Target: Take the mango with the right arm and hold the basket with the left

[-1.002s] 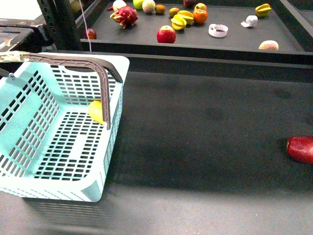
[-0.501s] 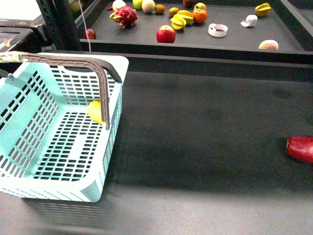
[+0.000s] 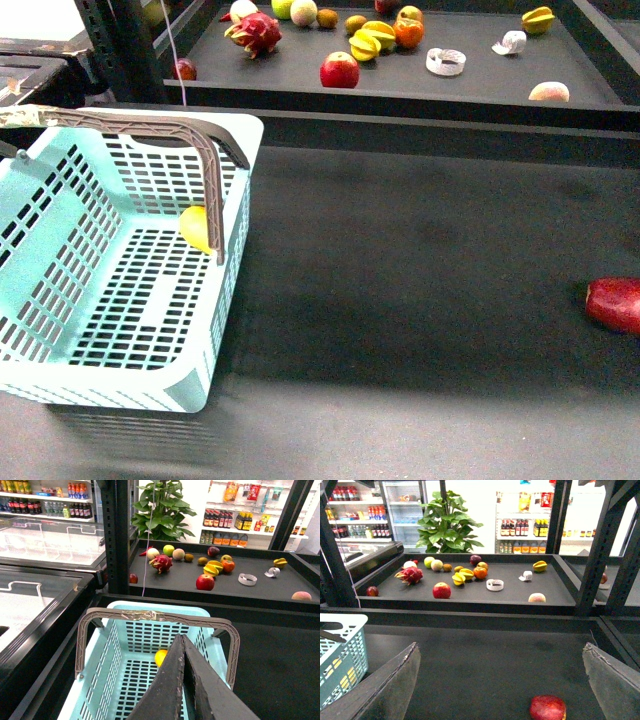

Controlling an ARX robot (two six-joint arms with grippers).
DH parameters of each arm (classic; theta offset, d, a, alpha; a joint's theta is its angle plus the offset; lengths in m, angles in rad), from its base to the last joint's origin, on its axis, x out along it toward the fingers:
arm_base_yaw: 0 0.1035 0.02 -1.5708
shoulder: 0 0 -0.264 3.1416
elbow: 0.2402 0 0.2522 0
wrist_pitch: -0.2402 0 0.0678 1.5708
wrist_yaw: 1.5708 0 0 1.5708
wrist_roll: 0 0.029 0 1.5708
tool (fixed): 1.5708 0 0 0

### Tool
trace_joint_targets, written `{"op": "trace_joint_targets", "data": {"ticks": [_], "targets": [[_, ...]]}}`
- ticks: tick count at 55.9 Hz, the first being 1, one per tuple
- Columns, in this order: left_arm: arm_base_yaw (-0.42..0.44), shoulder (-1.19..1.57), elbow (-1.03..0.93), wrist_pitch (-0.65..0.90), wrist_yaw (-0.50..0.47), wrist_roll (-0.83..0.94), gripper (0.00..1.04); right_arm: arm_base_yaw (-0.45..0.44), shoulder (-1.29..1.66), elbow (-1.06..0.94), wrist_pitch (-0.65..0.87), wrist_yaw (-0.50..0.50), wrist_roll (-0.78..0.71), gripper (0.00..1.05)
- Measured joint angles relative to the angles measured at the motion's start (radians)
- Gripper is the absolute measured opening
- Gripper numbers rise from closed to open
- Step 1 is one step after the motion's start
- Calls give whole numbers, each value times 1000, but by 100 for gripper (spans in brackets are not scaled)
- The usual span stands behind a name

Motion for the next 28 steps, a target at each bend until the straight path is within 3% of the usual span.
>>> {"op": "trace_joint_targets", "data": {"ticks": [5, 10, 28], "targets": [[0, -36, 0, -37, 0, 0, 2, 0, 0, 0, 0, 0, 0, 97], [0, -152, 0, -180, 0, 0, 2, 0, 0, 0, 0, 0, 0, 97], [0, -188, 0, -195, 0, 0, 5, 0, 0, 0, 0, 0, 0, 97]]}}
